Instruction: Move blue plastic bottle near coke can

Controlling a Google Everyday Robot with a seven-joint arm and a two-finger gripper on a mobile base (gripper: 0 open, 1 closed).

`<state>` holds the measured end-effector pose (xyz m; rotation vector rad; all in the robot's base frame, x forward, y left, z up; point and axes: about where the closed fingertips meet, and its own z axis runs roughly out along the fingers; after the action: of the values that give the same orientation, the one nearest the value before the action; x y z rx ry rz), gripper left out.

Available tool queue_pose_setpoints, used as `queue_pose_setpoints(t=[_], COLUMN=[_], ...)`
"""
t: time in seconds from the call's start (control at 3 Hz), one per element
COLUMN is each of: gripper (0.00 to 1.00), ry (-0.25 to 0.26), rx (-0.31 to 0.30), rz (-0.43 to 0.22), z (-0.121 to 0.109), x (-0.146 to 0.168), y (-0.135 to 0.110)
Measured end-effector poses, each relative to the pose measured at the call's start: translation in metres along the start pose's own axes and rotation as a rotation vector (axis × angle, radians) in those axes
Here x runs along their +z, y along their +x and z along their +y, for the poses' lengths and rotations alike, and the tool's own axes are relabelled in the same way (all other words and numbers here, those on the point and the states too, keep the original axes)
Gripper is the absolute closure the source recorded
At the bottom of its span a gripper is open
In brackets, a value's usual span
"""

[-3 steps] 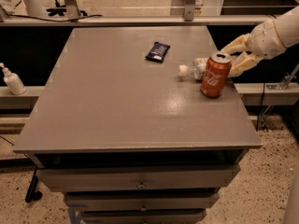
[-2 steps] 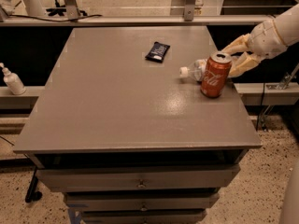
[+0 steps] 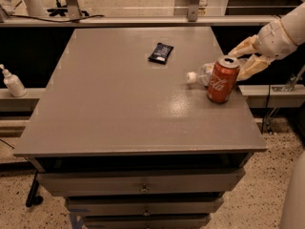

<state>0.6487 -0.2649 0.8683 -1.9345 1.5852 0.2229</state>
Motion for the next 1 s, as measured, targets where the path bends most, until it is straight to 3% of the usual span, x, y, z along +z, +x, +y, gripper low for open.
queue_pose_setpoints(t=[0.33,0.67,1.0], gripper=[0.12,0.0,0.0], ry=[-0.006,-0.001,0.001], rx=[-0.01,-0.019,-0.021], rz=[0.002,-0.006,-0.009], z=[0.0008,-0.0007,-0.0011], x=[-0.0015,-0.0025,-0.0032], y=[-0.0001,-0.0039,-0.0046])
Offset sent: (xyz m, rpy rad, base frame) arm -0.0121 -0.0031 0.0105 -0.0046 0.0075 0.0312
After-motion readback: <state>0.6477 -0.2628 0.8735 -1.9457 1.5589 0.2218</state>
